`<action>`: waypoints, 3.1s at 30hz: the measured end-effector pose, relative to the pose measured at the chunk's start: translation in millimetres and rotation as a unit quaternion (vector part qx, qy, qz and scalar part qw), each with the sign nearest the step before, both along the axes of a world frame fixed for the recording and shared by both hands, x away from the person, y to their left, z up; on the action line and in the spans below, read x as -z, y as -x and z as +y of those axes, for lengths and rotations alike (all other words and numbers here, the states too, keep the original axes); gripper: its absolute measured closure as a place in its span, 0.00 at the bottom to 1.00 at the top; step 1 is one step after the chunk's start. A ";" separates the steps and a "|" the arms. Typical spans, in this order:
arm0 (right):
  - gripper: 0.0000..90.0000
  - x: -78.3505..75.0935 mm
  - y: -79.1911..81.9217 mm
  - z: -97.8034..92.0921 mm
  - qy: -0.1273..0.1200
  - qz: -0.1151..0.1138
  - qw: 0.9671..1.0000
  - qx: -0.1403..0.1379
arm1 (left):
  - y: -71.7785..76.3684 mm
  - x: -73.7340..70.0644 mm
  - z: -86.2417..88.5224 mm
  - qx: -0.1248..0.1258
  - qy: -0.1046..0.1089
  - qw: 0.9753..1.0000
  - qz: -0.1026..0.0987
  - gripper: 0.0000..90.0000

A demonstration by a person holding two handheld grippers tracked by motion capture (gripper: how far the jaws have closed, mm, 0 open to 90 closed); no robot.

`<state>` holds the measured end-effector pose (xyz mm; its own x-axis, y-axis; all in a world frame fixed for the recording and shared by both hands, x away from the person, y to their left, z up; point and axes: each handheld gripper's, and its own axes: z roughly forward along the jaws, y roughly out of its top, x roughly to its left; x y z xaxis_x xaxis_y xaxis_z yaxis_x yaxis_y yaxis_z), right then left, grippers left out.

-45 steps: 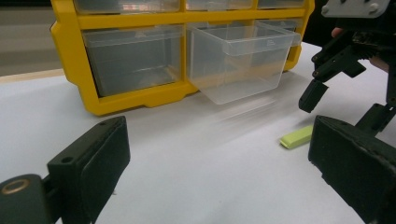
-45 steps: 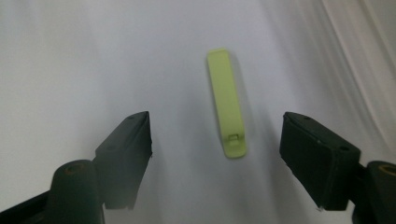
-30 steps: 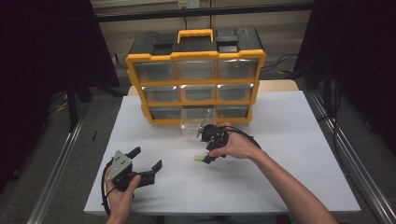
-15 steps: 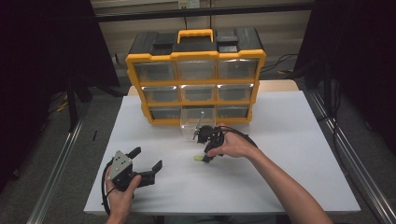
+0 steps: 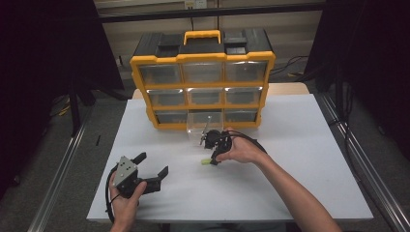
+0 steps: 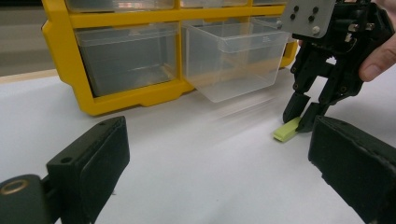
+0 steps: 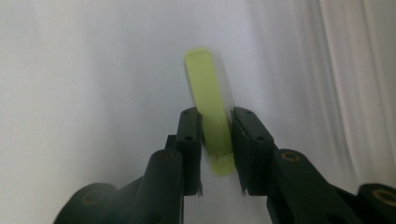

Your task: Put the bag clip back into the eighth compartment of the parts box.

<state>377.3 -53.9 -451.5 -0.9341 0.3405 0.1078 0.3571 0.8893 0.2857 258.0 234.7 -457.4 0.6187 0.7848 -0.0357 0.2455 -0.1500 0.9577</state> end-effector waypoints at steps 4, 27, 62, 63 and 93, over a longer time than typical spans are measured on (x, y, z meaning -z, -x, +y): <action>0.86 -0.4 -3.4 -1.8 0.005 -0.003 1.000 -0.019 | -0.6 0.3 0.5 0.000 0.001 1.000 -0.001 0.06; 0.87 -6.8 -0.4 -8.1 -0.010 0.004 1.000 -0.024 | -0.3 -0.1 1.4 -0.003 -0.002 1.000 -0.003 0.06; 0.87 -54.0 7.3 -31.9 -0.130 -0.047 0.990 -0.013 | -0.9 0.3 0.3 -0.003 0.001 1.000 -0.002 0.06; 0.87 -55.2 7.4 -32.6 -0.133 -0.044 0.990 -0.012 | -1.0 0.4 0.4 -0.003 0.001 1.000 -0.002 0.06; 0.87 -108.5 -1.9 -28.8 -0.178 -0.081 0.980 -0.032 | -0.2 -0.4 0.9 -0.006 0.005 1.000 -0.005 0.06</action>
